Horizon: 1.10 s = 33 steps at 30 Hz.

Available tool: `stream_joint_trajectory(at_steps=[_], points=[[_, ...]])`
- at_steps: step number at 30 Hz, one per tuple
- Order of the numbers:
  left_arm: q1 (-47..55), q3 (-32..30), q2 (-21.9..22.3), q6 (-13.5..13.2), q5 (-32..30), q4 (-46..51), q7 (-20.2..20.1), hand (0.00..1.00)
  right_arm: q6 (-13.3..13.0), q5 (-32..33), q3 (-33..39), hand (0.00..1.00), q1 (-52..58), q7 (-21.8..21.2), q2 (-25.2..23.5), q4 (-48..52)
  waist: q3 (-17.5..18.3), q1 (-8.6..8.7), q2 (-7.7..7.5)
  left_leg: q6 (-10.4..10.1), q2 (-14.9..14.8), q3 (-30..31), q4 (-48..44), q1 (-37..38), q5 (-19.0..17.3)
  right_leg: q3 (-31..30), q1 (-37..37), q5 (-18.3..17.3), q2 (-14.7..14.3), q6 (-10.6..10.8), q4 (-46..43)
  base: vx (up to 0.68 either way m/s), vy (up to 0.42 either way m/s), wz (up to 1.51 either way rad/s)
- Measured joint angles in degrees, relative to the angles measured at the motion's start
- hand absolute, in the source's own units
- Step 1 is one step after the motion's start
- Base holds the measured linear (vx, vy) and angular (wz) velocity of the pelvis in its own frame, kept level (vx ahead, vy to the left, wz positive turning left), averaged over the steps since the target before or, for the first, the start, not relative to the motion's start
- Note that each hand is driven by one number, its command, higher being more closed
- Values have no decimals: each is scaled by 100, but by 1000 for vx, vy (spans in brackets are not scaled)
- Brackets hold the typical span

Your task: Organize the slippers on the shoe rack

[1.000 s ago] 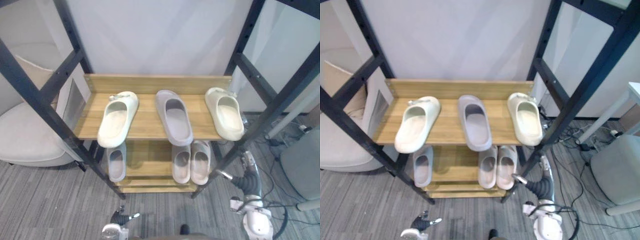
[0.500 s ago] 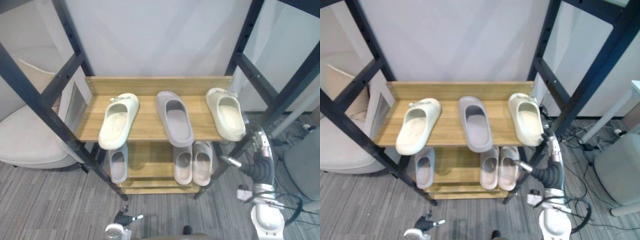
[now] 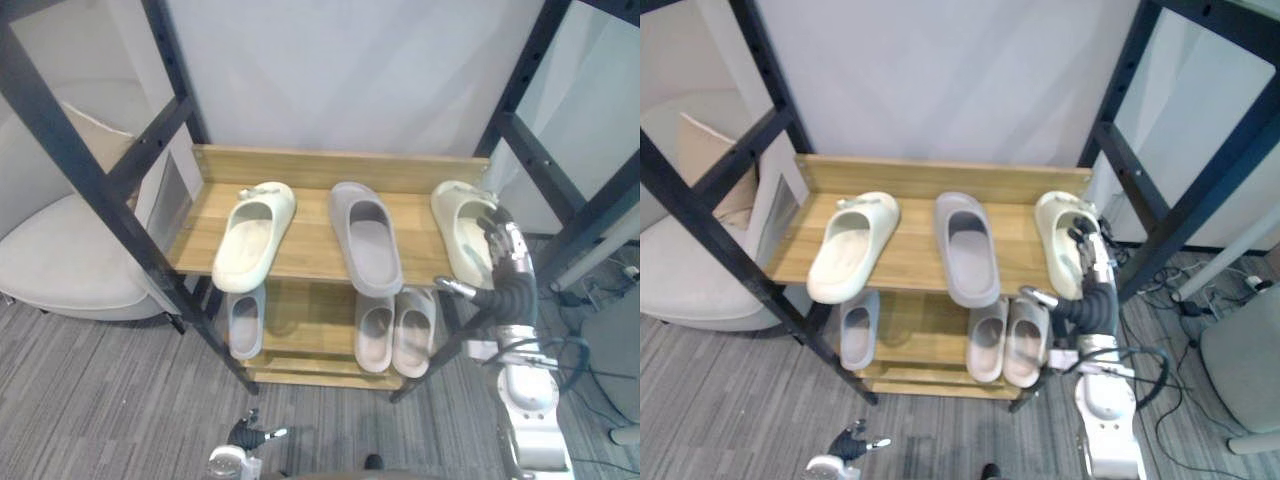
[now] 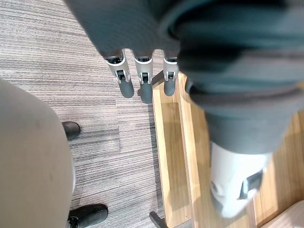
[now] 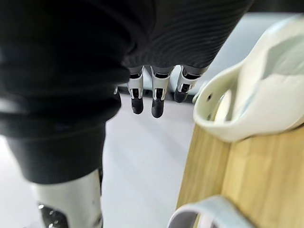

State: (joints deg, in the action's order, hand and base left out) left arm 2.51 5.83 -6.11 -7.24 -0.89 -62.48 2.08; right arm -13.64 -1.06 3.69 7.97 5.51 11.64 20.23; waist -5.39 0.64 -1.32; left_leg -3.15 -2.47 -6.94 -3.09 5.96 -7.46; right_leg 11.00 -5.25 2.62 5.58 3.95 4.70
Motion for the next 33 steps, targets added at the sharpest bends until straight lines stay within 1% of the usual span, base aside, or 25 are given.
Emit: stream_joint_trajectory(at_steps=[1, 8, 10, 14, 19, 21, 24, 27, 29, 33], points=[[2, -22, -5, 1, -1, -2, -4, 0, -1, 127, 4, 0, -138, -22, 2, -157, 4, -6, -16, 1, 3, 24, 0, -5, 1, 22, -12, 0, 1, 1, 13, -9, -7, 12], [-3, -26, -22, 3, 3, 53, -11, 0, 21, 337, -30, 0, -660, -46, 79, -822, -8, -59, -50, 41, 23, 148, 4, -99, 31, 117, -18, -3, 9, 5, 32, -5, -5, 7], [3, -26, -25, 5, 3, 78, -14, 0, 48, 357, -176, 0, -909, -47, 285, -1117, -11, -68, -57, 42, 25, 171, 6, -100, 31, 125, -25, -3, 8, 5, 32, -6, -2, 3], [5, -25, -36, 7, 24, 109, -21, 0, 120, 356, -223, 0, -1238, -44, 393, -1456, -27, -87, -83, 42, 26, 181, 8, -104, 32, 129, -24, -3, 9, 5, 32, 0, 0, 0], [5, -27, -85, 5, 103, 143, -90, 0, 270, 358, -238, 0, -1776, -40, 749, -1981, -72, -114, -149, 48, 32, 184, 17, -110, 35, 128, 18, -3, 11, 4, 32, -6, 0, 0], [8, -26, -96, 8, 102, 169, -123, 0, 282, 365, -247, 0, -1883, -40, 803, -2067, -78, -116, -158, 48, 33, 184, 19, -129, 35, 125, 34, -3, 11, 4, 32, 0, 0, 0], [28, -27, -106, 5, 105, 221, -124, 0, 321, 464, -433, 0, -2250, -55, 1071, -2447, -89, -120, -173, 62, 42, 185, 17, -191, 44, 124, 66, 3, 15, -3, 32, 0, 0, 0], [28, -27, -107, 3, 115, 226, -124, 0, 364, 578, -488, 0, -2471, -98, 1173, -2714, -94, -137, -179, 63, 42, 211, 19, -196, 44, 124, 63, 3, 14, -4, 31, 0, 0, 0], [30, -27, -115, 2, 163, 228, -123, 0, 416, 612, -680, 0, -2732, -146, 1374, -3026, -99, -146, -188, 64, 45, 211, 27, -196, 43, 122, 65, 4, 16, -5, 31, 0, 0, 0], [32, -30, -130, 0, 279, 231, -121, 0, 467, 621, -706, 0, -2850, -216, 1396, -3162, -121, -172, -197, 63, 45, 211, 36, -199, 43, 121, 73, 4, 18, -5, 31, 0, 0, 0]])
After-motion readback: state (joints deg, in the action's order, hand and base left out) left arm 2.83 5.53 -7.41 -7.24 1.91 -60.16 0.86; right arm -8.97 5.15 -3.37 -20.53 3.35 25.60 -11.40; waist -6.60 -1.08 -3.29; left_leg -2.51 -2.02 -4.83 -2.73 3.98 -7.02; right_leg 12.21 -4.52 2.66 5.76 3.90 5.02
